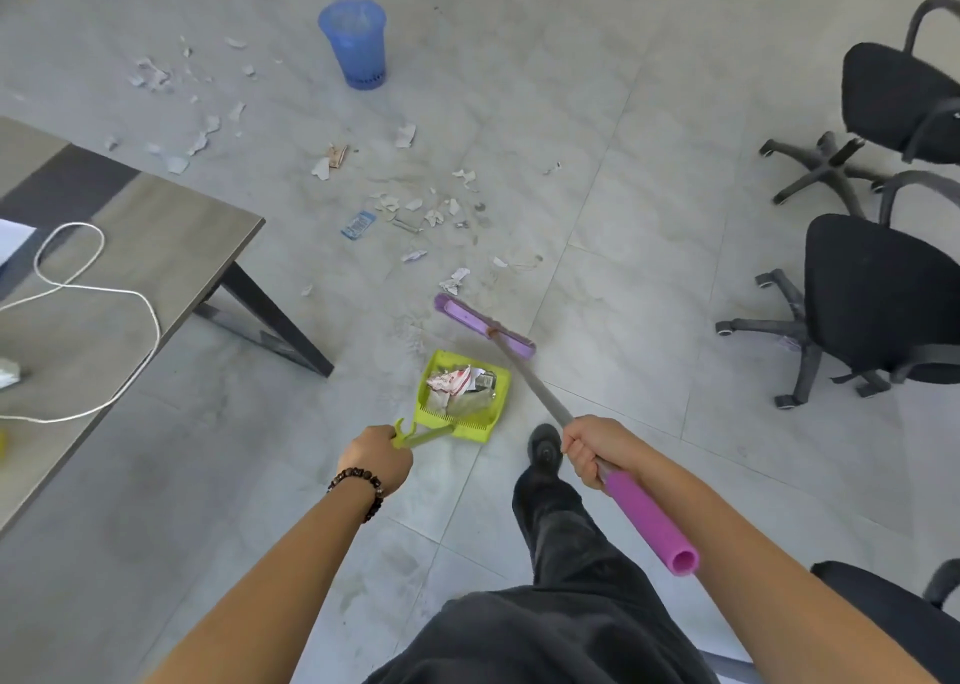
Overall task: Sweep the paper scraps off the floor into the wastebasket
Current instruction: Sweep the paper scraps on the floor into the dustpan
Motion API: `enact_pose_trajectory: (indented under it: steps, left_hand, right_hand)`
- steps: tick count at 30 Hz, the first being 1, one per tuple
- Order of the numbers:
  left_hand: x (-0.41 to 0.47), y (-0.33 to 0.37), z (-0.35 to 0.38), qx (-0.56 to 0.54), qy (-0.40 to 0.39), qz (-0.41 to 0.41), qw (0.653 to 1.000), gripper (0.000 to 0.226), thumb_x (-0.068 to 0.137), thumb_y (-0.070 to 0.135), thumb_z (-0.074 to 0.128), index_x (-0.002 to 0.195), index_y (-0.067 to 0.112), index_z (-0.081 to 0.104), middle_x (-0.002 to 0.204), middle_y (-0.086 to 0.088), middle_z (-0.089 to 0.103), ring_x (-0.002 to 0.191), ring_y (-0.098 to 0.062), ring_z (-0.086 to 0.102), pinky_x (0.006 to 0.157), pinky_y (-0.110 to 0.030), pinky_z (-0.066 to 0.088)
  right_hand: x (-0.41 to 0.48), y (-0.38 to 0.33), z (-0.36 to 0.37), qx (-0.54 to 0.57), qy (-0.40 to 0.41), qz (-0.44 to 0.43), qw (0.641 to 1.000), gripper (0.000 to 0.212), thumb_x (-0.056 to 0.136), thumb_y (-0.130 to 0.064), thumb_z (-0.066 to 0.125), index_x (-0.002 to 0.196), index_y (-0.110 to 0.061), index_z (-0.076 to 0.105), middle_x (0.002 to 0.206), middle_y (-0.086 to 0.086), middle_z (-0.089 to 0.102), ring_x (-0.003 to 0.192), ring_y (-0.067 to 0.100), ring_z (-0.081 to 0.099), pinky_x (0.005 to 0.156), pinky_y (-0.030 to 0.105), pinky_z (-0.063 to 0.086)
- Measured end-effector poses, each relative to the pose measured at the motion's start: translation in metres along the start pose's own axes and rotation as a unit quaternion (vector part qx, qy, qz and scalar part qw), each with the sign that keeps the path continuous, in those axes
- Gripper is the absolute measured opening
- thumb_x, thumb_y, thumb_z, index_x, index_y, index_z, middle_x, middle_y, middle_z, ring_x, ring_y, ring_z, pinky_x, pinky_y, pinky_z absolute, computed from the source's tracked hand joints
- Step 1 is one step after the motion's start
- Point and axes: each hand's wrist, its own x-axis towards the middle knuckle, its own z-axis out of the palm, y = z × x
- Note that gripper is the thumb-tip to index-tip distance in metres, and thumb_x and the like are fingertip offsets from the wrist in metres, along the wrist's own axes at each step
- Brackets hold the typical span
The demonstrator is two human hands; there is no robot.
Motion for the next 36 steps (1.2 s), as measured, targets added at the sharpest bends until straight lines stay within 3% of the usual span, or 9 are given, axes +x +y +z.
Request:
enact_pose_trajectory:
  steps: [2,5,11,13,18,23,25,30,36]
  left_hand:
    - [0.022,0.016,-0.009,-0.003,0.012,-0.006,1.000,0.013,0.084,0.019,0.049,0.082,0.013,0.061,0.067,-0.002,0.058,0.062,-0.025,0.055,0.051,-0.023,0.039]
    - [0.057,0.046,-0.025,-0.018,0.027,-0.019,0.999,0.013,0.086,0.019,0.050,0.075,0.013,0.055,0.064,-0.002,0.054,0.056,-0.023,0.050,0.050,-0.023,0.036]
    - [0.124,0.113,-0.064,-0.032,0.049,-0.078,0.995,0.016,0.088,0.021,0.052,0.088,0.011,0.063,0.064,-0.005,0.056,0.057,-0.026,0.052,0.055,-0.028,0.044]
    - [0.147,0.133,-0.077,-0.025,0.053,-0.084,0.995,0.014,0.088,0.021,0.054,0.091,0.013,0.065,0.067,-0.006,0.059,0.060,-0.028,0.055,0.058,-0.030,0.049]
    - [0.183,0.156,-0.107,-0.014,0.066,-0.120,0.990,0.013,0.088,0.019,0.056,0.092,0.012,0.066,0.066,-0.008,0.059,0.057,-0.028,0.054,0.059,-0.031,0.050]
    - [0.202,0.147,-0.138,-0.012,0.051,-0.134,0.990,0.013,0.087,0.019,0.057,0.092,0.012,0.067,0.061,-0.005,0.054,0.052,-0.024,0.048,0.051,-0.025,0.041]
    - [0.211,0.141,-0.148,-0.009,0.040,-0.135,0.990,0.012,0.086,0.018,0.058,0.092,0.014,0.068,0.059,-0.005,0.052,0.050,-0.024,0.047,0.051,-0.024,0.040]
    - [0.236,0.132,-0.161,0.026,-0.008,-0.109,0.994,0.011,0.088,0.018,0.057,0.093,0.018,0.066,0.061,-0.004,0.055,0.051,-0.022,0.050,0.048,-0.021,0.039]
    - [0.257,0.111,-0.185,0.053,-0.022,-0.100,0.993,0.016,0.083,0.014,0.054,0.088,0.016,0.069,0.070,-0.006,0.062,0.060,-0.023,0.057,0.050,-0.022,0.042]
  right_hand:
    - [0.018,-0.031,-0.003,-0.014,-0.008,-0.006,1.000,0.055,0.093,-0.005,0.040,0.038,-0.012,0.040,0.033,-0.006,0.034,0.021,0.004,0.031,0.025,0.012,0.027]
    - [0.052,-0.087,-0.011,-0.151,0.028,-0.105,0.983,0.029,0.090,-0.005,0.045,0.062,-0.011,0.050,0.040,-0.005,0.044,0.026,0.004,0.037,0.029,0.015,0.031]
    - [0.093,-0.226,-0.025,-0.235,0.037,-0.161,0.958,0.016,0.077,0.008,0.052,0.073,-0.006,0.047,0.053,0.009,0.042,0.029,0.015,0.037,0.033,0.020,0.029]
    - [0.108,-0.271,-0.027,-0.300,0.042,-0.177,0.936,0.008,0.077,0.000,0.054,0.081,-0.006,0.052,0.056,0.011,0.047,0.036,0.019,0.041,0.038,0.024,0.033]
    - [0.154,-0.355,-0.017,-0.453,0.073,-0.188,0.868,0.027,0.083,-0.016,0.049,0.107,-0.005,0.056,0.061,0.012,0.058,0.055,0.029,0.056,0.055,0.031,0.045]
    - [0.172,-0.367,-0.026,-0.542,0.093,-0.135,0.824,0.027,0.087,-0.007,0.041,0.113,-0.005,0.050,0.064,0.011,0.058,0.048,0.025,0.056,0.048,0.028,0.045]
    - [0.171,-0.351,-0.038,-0.545,0.094,-0.110,0.826,0.024,0.086,-0.003,0.043,0.108,-0.007,0.049,0.069,0.012,0.057,0.049,0.025,0.055,0.046,0.031,0.049]
    - [0.148,-0.322,-0.057,-0.389,0.100,-0.124,0.907,0.006,0.092,-0.014,0.050,0.091,-0.008,0.049,0.057,0.010,0.045,0.038,0.019,0.040,0.038,0.023,0.036]
    - [0.133,-0.318,-0.017,-0.248,0.121,-0.136,0.952,0.016,0.096,-0.017,0.049,0.104,-0.006,0.057,0.054,0.008,0.044,0.036,0.016,0.036,0.035,0.020,0.033]
